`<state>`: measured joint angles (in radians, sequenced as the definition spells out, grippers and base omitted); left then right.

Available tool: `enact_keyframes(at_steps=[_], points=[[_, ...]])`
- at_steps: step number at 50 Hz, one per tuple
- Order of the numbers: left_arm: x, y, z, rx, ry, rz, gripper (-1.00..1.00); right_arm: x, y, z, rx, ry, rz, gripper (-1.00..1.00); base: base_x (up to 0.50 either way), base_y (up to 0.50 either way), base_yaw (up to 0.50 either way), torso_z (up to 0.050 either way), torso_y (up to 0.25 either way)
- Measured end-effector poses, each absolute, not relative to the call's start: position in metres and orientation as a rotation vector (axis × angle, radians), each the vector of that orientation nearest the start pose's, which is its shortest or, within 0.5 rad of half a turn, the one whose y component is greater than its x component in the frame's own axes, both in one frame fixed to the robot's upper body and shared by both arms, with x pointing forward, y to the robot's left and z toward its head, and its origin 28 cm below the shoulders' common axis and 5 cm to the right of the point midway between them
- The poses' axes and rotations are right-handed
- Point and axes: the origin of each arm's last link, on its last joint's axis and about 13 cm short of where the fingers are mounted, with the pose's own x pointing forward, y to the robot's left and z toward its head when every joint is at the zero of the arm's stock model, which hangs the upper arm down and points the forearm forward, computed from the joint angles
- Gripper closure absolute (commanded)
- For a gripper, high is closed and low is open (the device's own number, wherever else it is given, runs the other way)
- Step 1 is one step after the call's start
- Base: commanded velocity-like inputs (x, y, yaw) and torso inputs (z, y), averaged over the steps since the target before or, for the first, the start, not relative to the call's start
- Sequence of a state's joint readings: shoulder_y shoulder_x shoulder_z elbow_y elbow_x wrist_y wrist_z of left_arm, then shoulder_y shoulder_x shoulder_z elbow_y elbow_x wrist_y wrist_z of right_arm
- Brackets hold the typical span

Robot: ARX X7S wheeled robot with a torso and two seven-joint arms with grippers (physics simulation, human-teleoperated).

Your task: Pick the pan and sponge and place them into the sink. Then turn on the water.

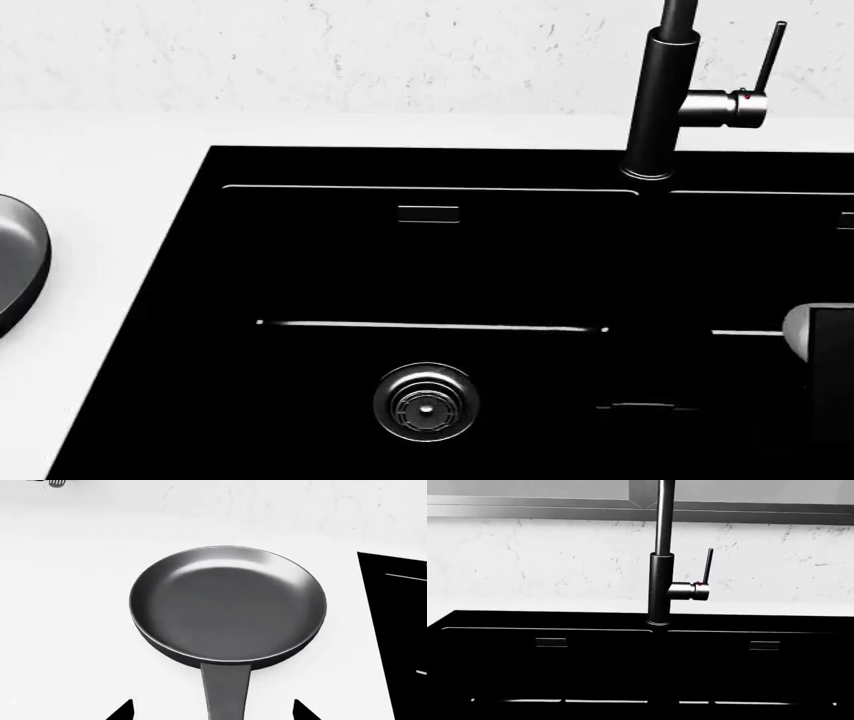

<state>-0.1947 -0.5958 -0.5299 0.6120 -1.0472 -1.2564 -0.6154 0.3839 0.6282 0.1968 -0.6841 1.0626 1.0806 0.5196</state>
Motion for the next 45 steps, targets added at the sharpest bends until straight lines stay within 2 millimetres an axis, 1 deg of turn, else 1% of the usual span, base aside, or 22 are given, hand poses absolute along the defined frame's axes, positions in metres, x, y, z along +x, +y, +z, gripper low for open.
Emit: enact_keyframes(at_steps=[11,28,34,42,43,45], points=[[0.192,0.329,0.161,-0.051,0.371,0.356,-1.0,0.21,-0.169,0.194,-0.02,0.092,0.01,-1.0,0.0,0.0,0.0,0.0,0.0],[0.212,0.335,0.151,-0.068,0.436,0.363,-1.0,0.214,-0.165,0.19,-0.016,0.106,0.028,-1.0,0.0,0.0,0.0,0.0,0.0],[0.218,0.341,0.144,-0.075,0.466,0.369,-1.0,0.214,-0.164,0.188,-0.011,0.11,0.031,-1.0,0.0,0.0,0.0,0.0,0.0],[0.223,0.342,0.135,-0.075,0.495,0.371,-1.0,0.215,-0.162,0.186,-0.006,0.113,0.035,-1.0,0.0,0.0,0.0,0.0,0.0],[0.224,0.342,0.135,-0.074,0.497,0.371,1.0,0.215,-0.162,0.186,-0.005,0.113,0.035,-1.0,0.0,0.0,0.0,0.0,0.0],[0.224,0.342,0.134,-0.073,0.499,0.371,1.0,0.216,-0.162,0.186,-0.004,0.114,0.036,-1.0,0.0,0.0,0.0,0.0,0.0]])
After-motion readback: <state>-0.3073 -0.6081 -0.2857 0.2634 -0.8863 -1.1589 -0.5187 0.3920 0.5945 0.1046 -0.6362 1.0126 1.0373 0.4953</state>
